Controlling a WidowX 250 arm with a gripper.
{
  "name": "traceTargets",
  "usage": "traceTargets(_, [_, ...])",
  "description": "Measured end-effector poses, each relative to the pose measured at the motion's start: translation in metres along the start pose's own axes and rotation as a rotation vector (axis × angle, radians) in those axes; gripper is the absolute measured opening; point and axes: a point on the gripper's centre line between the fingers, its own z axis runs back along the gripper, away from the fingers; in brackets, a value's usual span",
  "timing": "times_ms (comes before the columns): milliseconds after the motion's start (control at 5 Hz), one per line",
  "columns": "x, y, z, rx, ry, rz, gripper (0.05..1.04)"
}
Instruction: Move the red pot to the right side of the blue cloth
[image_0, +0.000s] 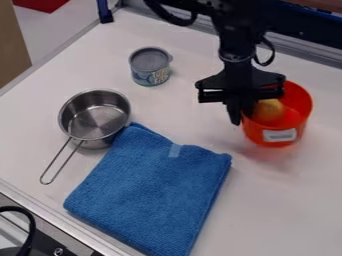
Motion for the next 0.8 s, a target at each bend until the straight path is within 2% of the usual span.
traceTargets(400, [-0.04, -0.003, 0.01, -0.002, 0.052, -0.154, 0.055])
traceTargets(600, [-0.06, -0.001, 0.008, 0.004, 0.086, -0.227, 0.055])
traceTargets(800, [-0.075, 0.004, 0.005, 0.022, 0.071, -0.284, 0.055])
